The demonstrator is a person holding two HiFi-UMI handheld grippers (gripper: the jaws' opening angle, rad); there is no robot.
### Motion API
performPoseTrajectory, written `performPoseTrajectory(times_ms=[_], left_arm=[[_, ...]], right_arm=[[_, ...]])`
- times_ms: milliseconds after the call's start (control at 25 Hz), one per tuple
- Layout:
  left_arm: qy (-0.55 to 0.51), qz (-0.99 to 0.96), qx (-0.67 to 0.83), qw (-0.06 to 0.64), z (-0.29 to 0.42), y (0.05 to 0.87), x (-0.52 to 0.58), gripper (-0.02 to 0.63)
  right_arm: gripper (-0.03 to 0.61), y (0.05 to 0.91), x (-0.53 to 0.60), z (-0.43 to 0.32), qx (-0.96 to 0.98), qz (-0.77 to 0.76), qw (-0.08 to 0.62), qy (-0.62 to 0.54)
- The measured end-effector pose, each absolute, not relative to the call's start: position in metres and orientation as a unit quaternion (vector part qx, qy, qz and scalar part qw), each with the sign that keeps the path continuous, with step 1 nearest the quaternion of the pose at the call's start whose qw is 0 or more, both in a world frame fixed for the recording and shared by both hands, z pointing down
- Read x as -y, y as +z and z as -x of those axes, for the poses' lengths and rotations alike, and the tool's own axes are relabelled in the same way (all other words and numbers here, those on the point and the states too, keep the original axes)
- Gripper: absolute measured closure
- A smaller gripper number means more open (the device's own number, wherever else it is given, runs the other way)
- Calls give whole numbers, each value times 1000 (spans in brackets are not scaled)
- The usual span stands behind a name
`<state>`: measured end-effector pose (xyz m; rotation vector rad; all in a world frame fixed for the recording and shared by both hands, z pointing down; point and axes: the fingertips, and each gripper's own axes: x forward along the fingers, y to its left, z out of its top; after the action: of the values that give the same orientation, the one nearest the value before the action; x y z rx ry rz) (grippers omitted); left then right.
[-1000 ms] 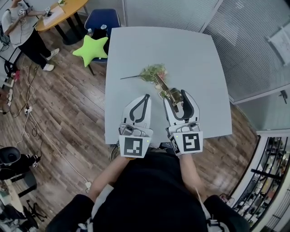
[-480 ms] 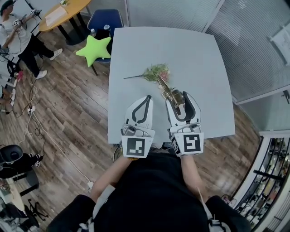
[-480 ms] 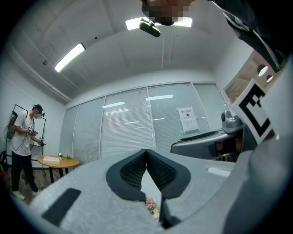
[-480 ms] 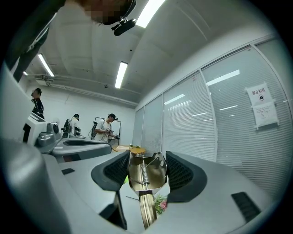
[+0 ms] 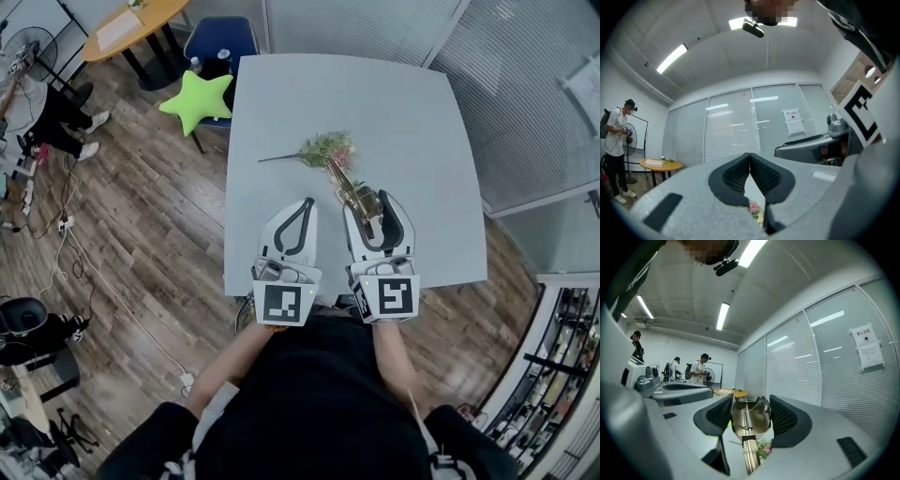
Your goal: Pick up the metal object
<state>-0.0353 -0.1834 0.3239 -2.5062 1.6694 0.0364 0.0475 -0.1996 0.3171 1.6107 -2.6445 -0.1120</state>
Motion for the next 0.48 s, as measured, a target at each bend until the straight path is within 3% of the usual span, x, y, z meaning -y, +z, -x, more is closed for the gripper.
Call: performPoseTrajectory(times_ms=[480], left_arm=[[3, 830, -553, 67, 34, 327, 186, 614]], right_arm=[[336, 324, 204, -45, 857, -512, 36, -44]])
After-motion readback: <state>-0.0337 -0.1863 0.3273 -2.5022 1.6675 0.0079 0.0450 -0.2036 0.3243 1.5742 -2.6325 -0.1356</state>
